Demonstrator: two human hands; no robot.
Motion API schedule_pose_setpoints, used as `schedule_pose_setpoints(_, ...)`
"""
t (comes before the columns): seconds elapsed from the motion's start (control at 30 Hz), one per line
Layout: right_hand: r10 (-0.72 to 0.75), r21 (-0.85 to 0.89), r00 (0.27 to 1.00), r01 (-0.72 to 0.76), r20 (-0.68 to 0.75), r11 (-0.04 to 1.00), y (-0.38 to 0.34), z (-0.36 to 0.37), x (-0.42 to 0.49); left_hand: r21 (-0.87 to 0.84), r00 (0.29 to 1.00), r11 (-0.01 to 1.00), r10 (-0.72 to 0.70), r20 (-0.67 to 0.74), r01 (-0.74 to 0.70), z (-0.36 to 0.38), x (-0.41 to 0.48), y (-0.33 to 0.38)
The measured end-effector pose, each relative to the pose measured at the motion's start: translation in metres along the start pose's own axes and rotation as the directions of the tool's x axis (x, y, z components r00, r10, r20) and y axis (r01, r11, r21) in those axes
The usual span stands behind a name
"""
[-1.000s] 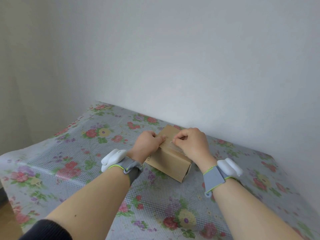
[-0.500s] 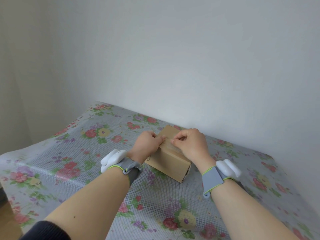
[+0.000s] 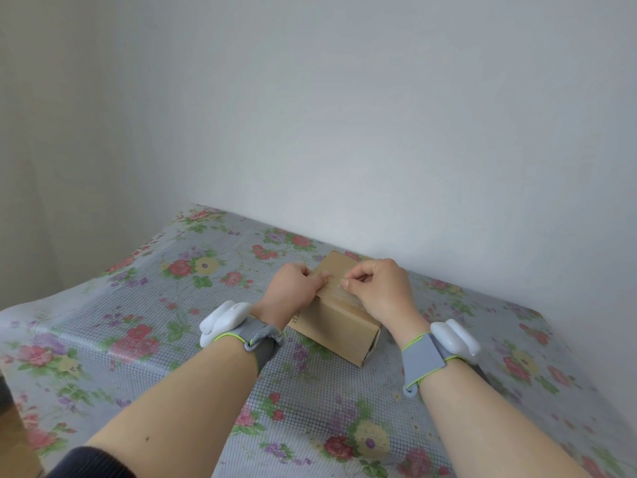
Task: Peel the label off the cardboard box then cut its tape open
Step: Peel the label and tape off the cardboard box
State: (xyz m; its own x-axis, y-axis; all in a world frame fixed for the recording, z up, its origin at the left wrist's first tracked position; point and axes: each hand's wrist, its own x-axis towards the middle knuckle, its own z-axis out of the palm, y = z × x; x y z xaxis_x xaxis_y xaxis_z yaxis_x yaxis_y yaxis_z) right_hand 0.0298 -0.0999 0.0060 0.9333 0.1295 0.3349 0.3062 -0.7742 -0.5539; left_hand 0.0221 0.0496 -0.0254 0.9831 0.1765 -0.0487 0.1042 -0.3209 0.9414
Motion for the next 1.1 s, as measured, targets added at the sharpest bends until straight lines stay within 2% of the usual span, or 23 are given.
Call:
schedule_pose_setpoints(0.1,-0.060,0.006,0.995,0.059,0.077,0.998,0.005,-0.002,-0.001,-0.018,1.000,1.000,0.007,-0.001,-0.007,0.001,0.000,-0.001)
schedule_pose_setpoints(0.2,-0.116,-0.087,0.980,0.132,0.163,0.987,0.003,-0.007,-0.001,-0.046,1.000,0.999,0.008,-0.007,-0.008,0.001,-0.001,-0.001)
schedule_pose_setpoints(0.47,-0.116,-0.131,0.981,0.137,0.154,0.982,-0.005,-0.010,-0.004,-0.046,1.000,0.999,0.005,-0.013,-0.006,0.001,-0.003,0.001)
schedule_pose_setpoints(0.7,-0.121,-0.152,0.971,0.153,0.205,0.976,-0.011,-0.014,-0.001,-0.091,1.000,0.996,0.013,-0.003,-0.014,0.000,-0.004,-0.001)
schedule_pose_setpoints(0.77,-0.105,-0.090,0.979,0.122,0.172,0.988,-0.009,-0.016,-0.002,-0.133,1.000,0.991,0.021,0.004,-0.021,-0.002,-0.004,0.000)
schedule_pose_setpoints(0.83,-0.052,0.024,0.998,0.051,0.037,0.998,-0.003,-0.024,-0.002,-0.187,0.999,0.981,0.047,0.004,-0.045,-0.012,-0.003,0.005)
schedule_pose_setpoints(0.9,-0.014,0.067,0.995,0.021,-0.104,0.998,0.009,-0.034,-0.002,-0.220,0.997,0.972,0.077,-0.007,-0.076,-0.026,-0.001,0.011)
schedule_pose_setpoints(0.97,-0.031,0.053,0.995,0.036,-0.095,0.998,0.016,-0.040,-0.003,-0.246,0.993,0.962,0.116,-0.022,-0.117,-0.037,0.000,0.017)
schedule_pose_setpoints(1.1,-0.100,0.140,0.994,0.105,-0.043,0.985,0.017,-0.034,-0.008,-0.301,0.984,0.937,0.177,-0.030,-0.177,-0.037,-0.004,0.022)
